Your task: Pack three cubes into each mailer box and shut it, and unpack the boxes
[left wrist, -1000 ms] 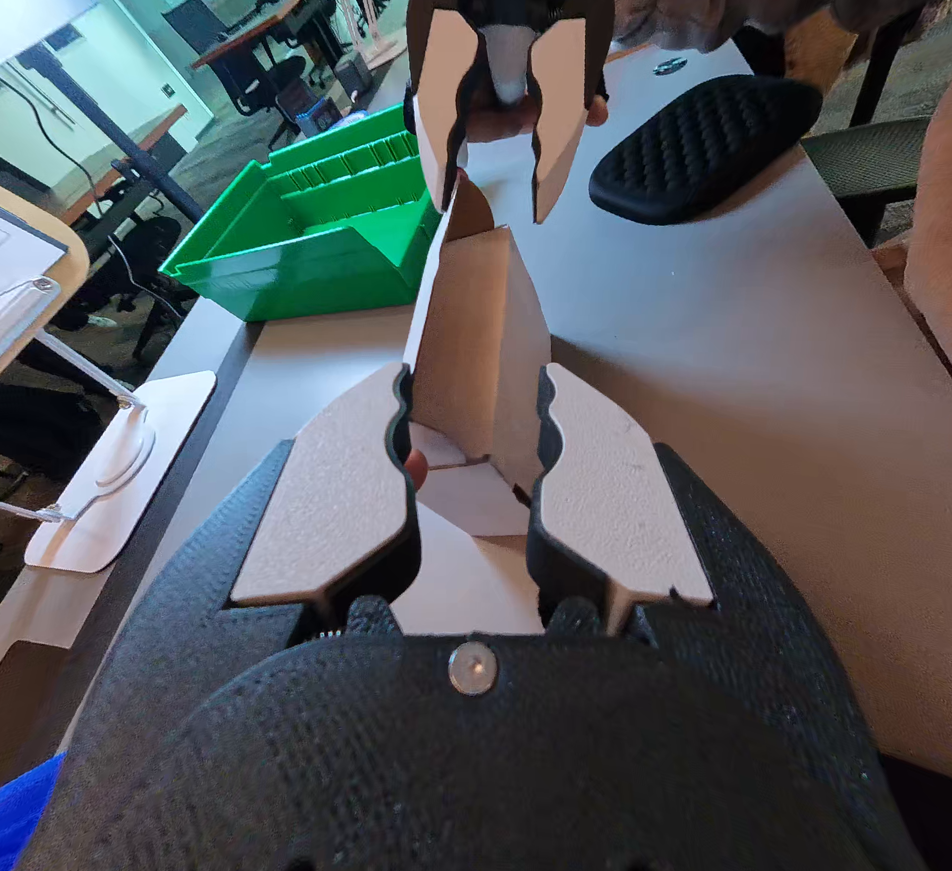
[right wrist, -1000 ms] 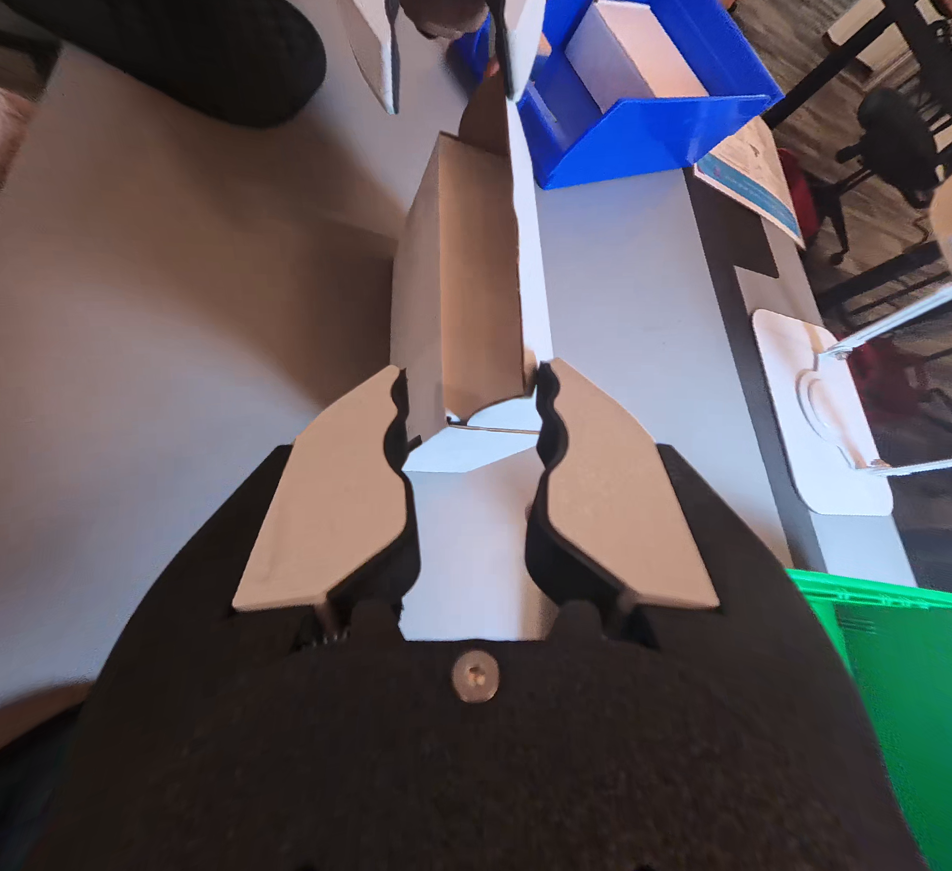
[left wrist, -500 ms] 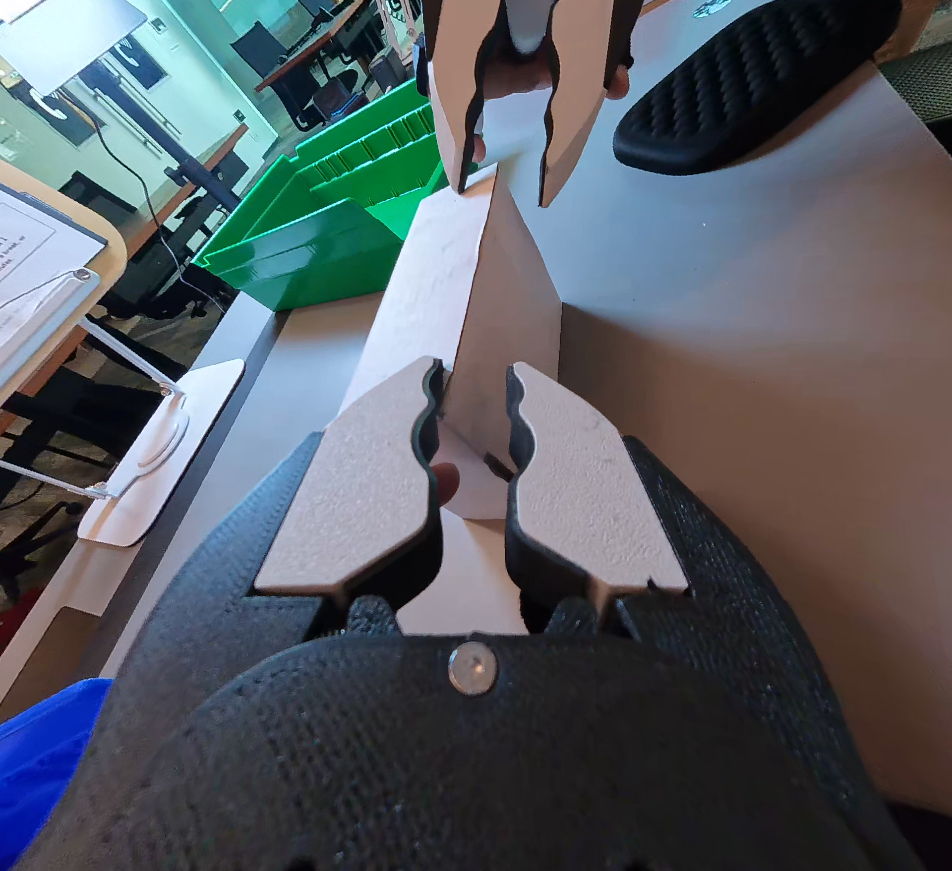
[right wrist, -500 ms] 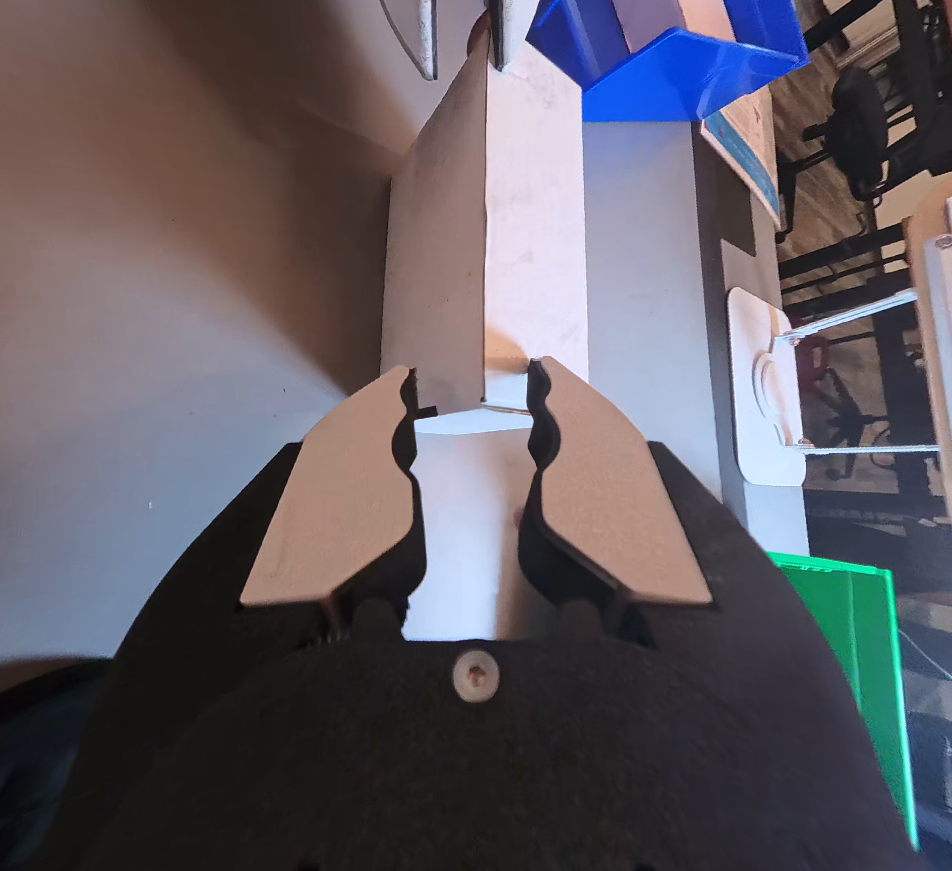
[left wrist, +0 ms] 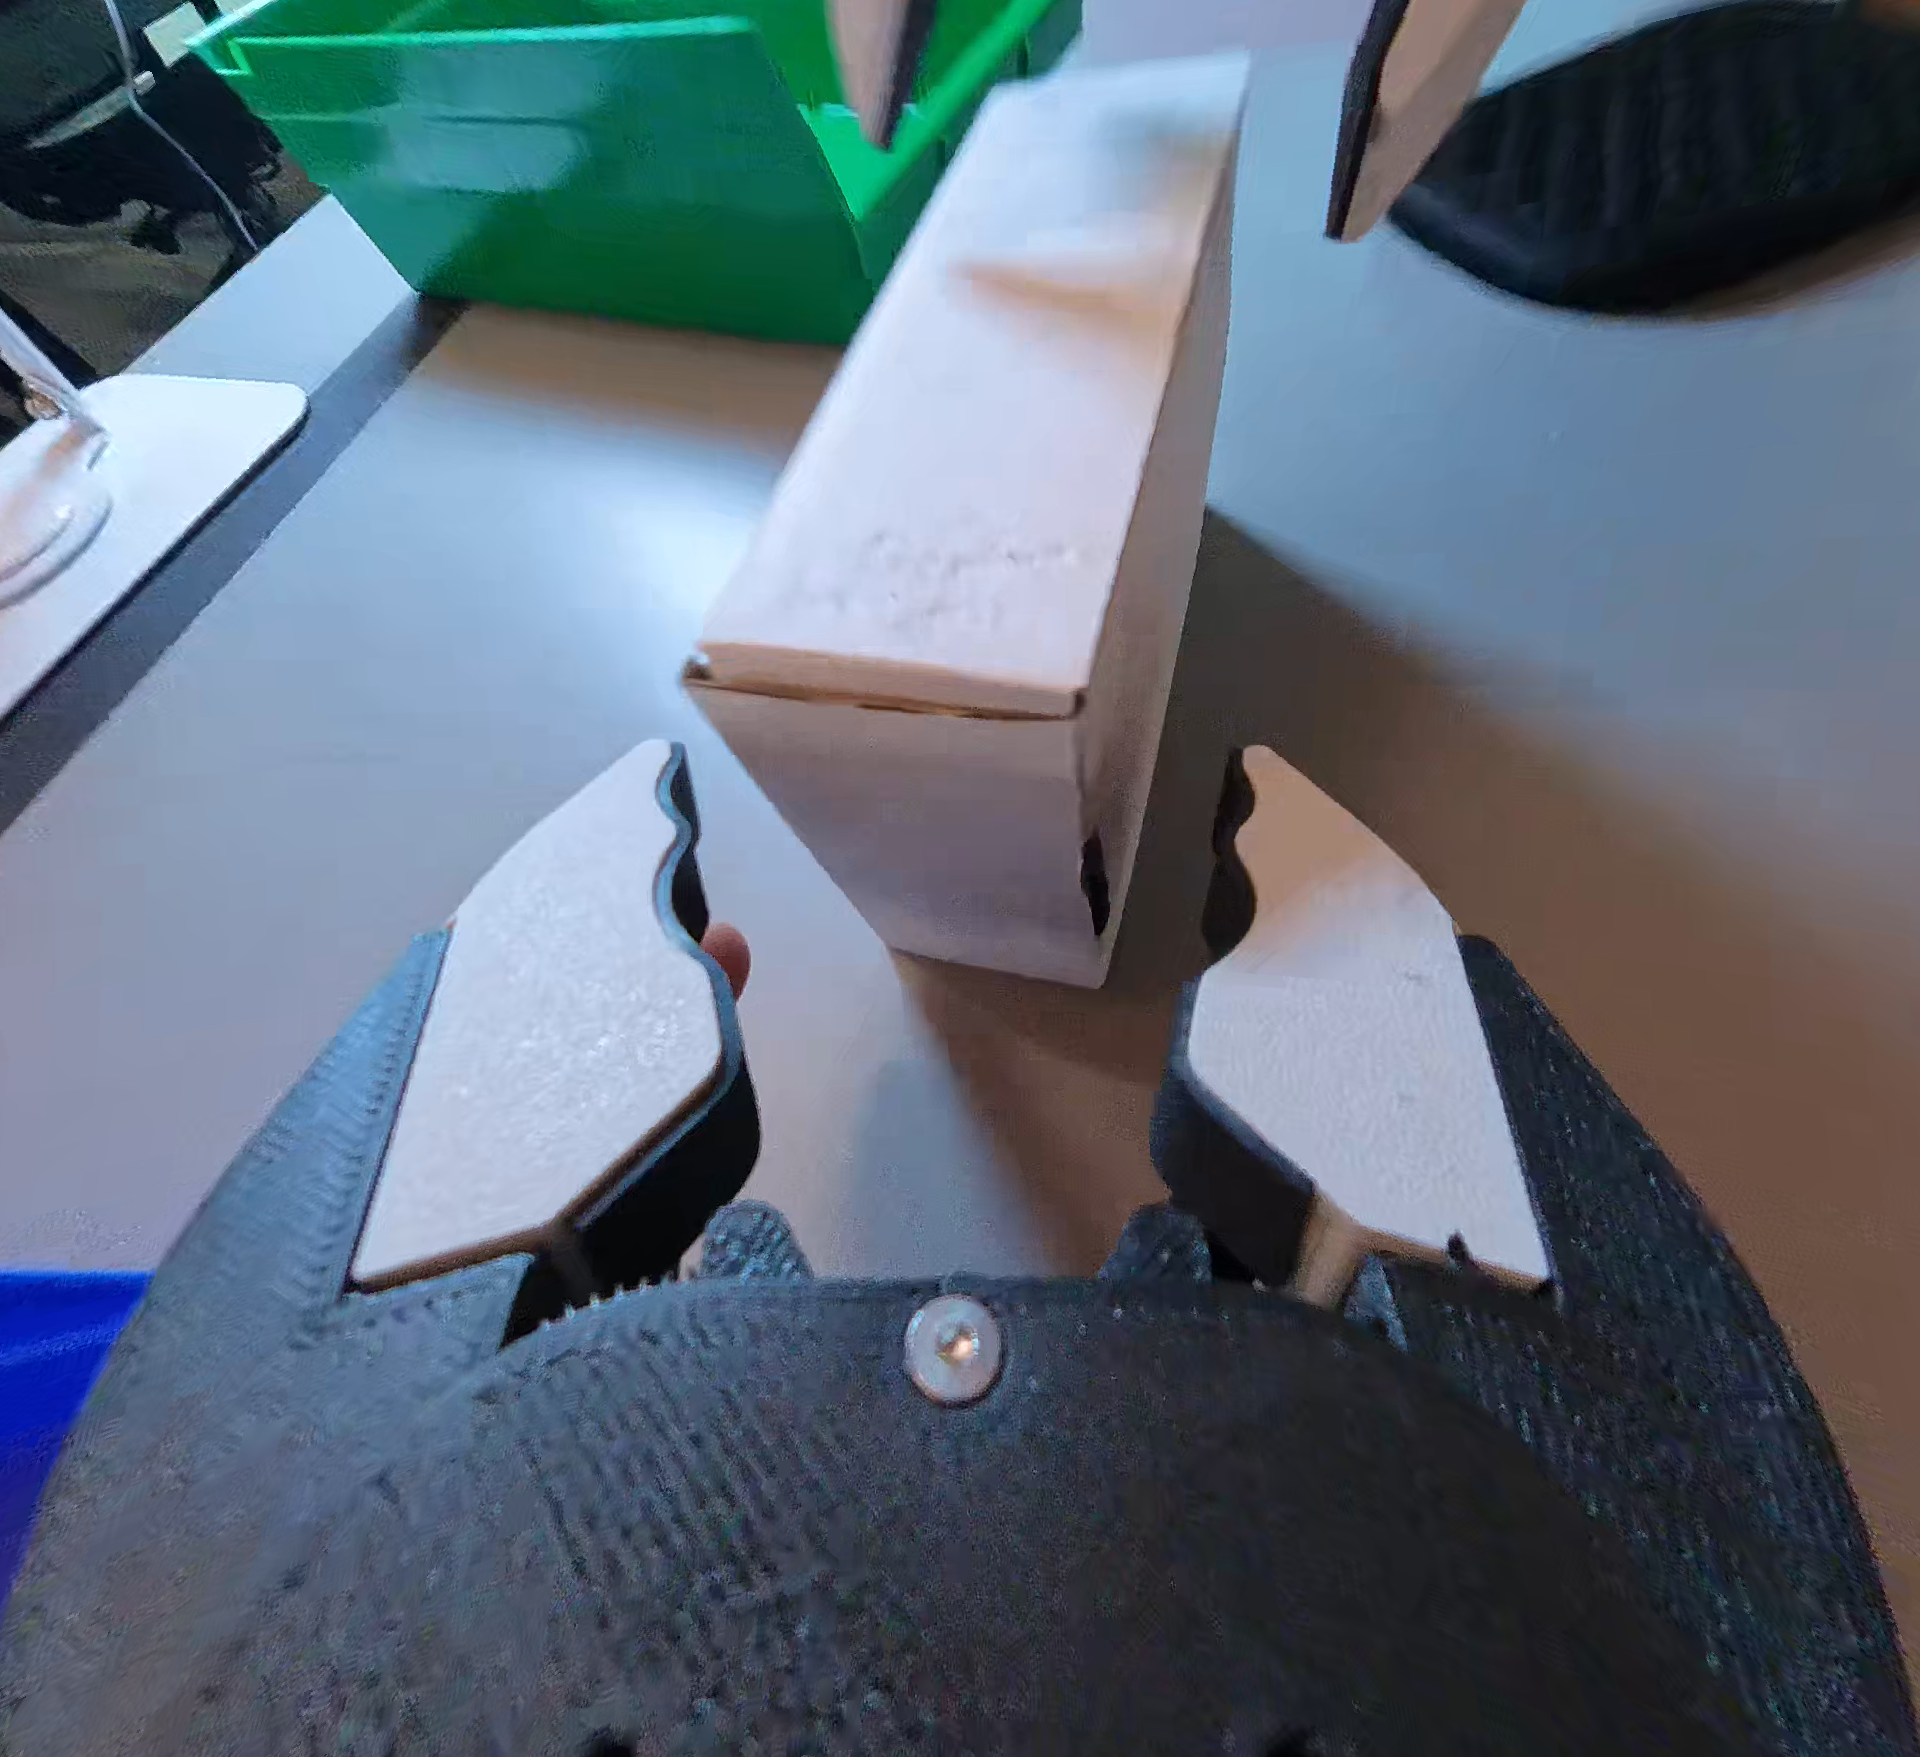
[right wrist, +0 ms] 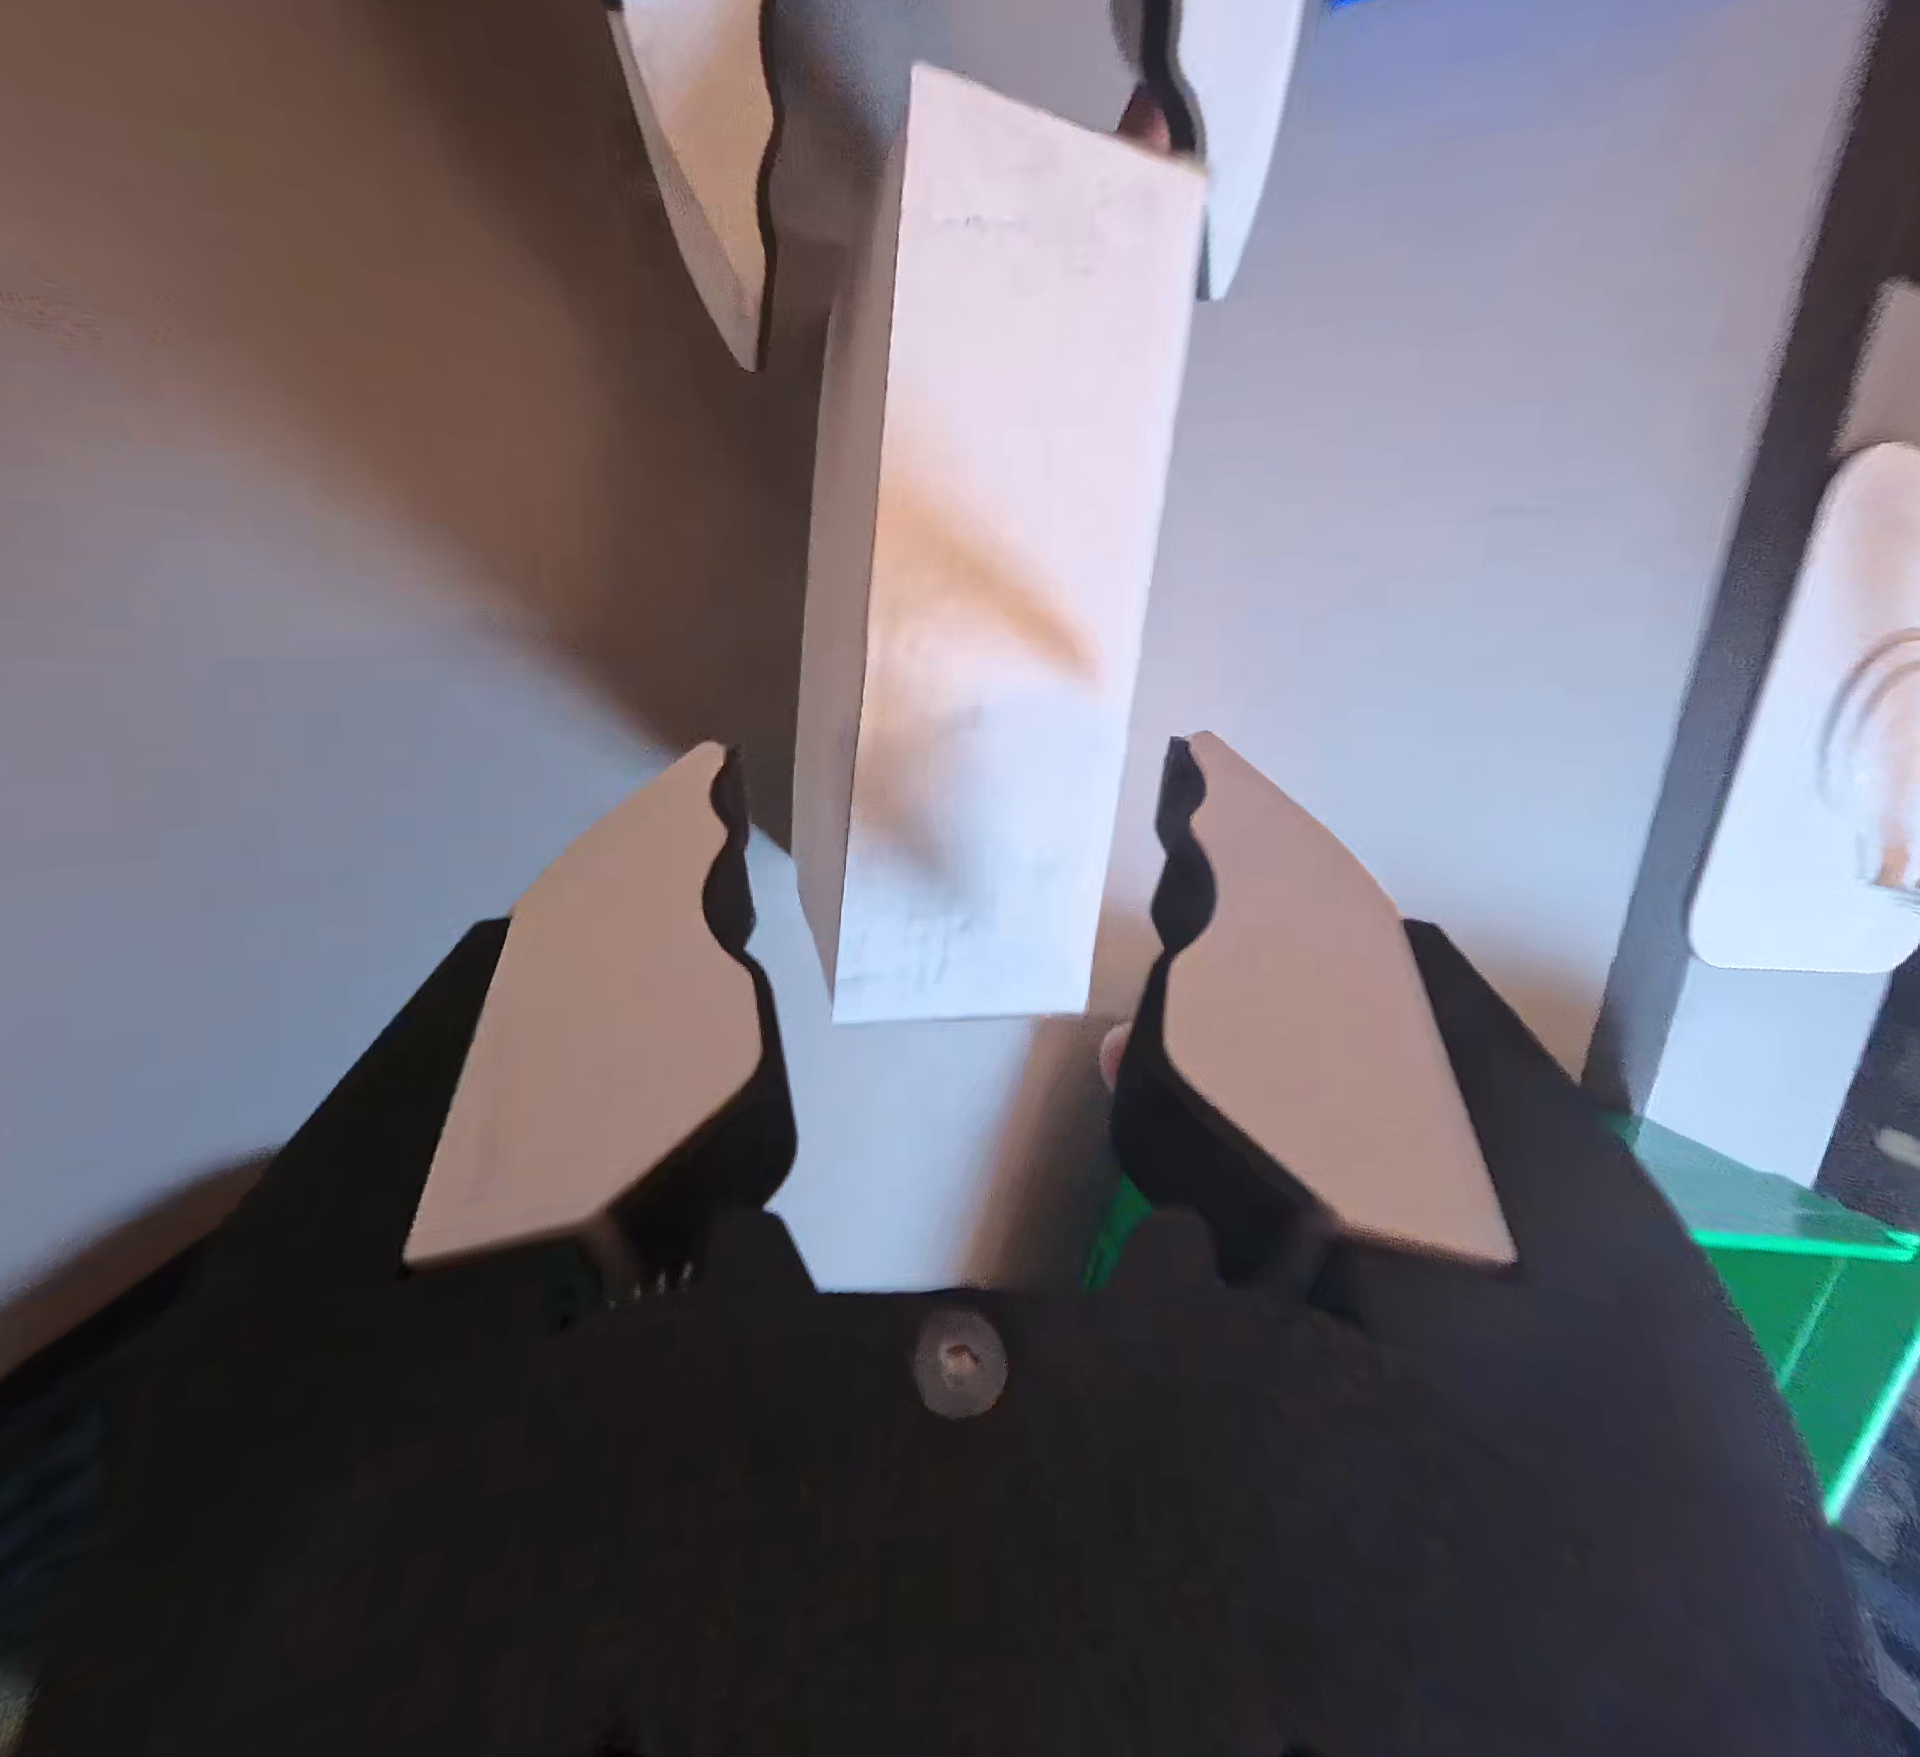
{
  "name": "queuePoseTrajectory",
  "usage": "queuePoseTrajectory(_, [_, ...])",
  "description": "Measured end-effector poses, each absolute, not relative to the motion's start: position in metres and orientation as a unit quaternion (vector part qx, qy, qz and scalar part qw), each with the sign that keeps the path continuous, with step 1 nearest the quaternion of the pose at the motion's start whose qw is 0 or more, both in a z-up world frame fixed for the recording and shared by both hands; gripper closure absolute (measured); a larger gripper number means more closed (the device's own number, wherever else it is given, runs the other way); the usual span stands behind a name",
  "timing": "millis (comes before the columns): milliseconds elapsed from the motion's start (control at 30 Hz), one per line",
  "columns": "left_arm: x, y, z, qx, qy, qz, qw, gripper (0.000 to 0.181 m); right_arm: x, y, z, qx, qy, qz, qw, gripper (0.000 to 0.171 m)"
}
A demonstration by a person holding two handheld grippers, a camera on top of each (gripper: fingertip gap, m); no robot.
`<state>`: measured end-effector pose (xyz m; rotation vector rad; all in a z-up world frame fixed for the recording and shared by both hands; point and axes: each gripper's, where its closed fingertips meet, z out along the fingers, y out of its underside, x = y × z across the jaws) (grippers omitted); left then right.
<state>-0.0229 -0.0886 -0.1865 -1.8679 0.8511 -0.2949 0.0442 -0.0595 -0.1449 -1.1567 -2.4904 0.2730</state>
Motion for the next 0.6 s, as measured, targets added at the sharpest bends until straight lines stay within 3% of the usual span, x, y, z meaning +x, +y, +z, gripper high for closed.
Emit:
queuePoseTrajectory(33, [-0.021,-0.087,-0.192,-0.773,0.374,-0.093,0.504,0.092,0.041,-0.060,-0.153,-0.411,-0.895,0.069,0.162,0.092])
queuePoseTrajectory(100, [-0.018,-0.086,-0.191,-0.756,0.397,-0.045,0.519,0.104,0.039,-0.060,-0.172,-0.393,-0.912,0.005,0.120,0.096])
queuePoseTrajectory(200, [-0.010,-0.094,-0.190,-0.745,0.398,-0.043,0.533,0.106,0.036,-0.060,-0.181,-0.361,-0.923,-0.053,0.126,0.103])
queuePoseTrajectory(400, [-0.019,-0.108,-0.159,-0.733,0.333,-0.127,0.580,0.102,0.061,-0.048,-0.135,-0.355,-0.886,-0.095,0.282,0.103])
queuePoseTrajectory(600, [-0.025,-0.098,-0.151,-0.728,0.294,-0.134,0.605,0.107,0.119,0.037,-0.049,-0.414,-0.787,-0.189,0.417,0.104])
